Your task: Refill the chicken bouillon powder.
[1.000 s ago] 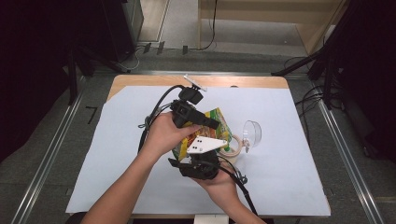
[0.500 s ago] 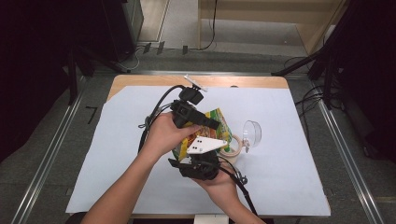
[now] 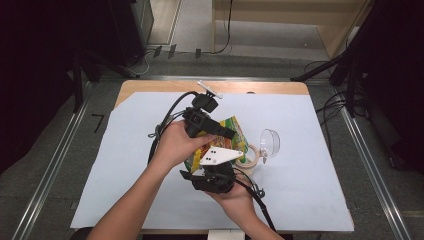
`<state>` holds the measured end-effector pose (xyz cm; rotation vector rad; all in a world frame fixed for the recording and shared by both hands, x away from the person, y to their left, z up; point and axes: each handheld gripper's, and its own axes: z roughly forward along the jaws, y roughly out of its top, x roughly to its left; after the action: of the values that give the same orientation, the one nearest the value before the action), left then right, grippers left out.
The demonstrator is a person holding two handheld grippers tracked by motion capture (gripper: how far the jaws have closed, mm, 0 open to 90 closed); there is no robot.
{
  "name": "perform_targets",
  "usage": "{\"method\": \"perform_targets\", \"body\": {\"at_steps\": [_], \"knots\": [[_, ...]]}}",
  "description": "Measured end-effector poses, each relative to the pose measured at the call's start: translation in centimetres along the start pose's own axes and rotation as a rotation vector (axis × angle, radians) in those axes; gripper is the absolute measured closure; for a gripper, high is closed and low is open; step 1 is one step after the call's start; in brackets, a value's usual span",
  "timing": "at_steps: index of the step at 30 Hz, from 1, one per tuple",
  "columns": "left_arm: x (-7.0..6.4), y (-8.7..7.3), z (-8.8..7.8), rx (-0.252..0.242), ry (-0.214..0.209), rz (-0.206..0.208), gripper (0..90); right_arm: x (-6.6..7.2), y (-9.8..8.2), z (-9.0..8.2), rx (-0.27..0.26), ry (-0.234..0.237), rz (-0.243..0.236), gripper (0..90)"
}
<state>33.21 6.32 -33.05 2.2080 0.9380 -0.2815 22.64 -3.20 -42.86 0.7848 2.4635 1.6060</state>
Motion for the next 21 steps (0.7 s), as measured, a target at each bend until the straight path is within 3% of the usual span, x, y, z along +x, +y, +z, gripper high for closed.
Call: {"method": "perform_targets", "body": {"at_steps": [21], "knots": [[-0.34,-0.03,-0.05,-0.003,0.009,0.015,73.9,0.07,-0.07,-0.07,-0.003,0.001,-0.013,62.8]]}}
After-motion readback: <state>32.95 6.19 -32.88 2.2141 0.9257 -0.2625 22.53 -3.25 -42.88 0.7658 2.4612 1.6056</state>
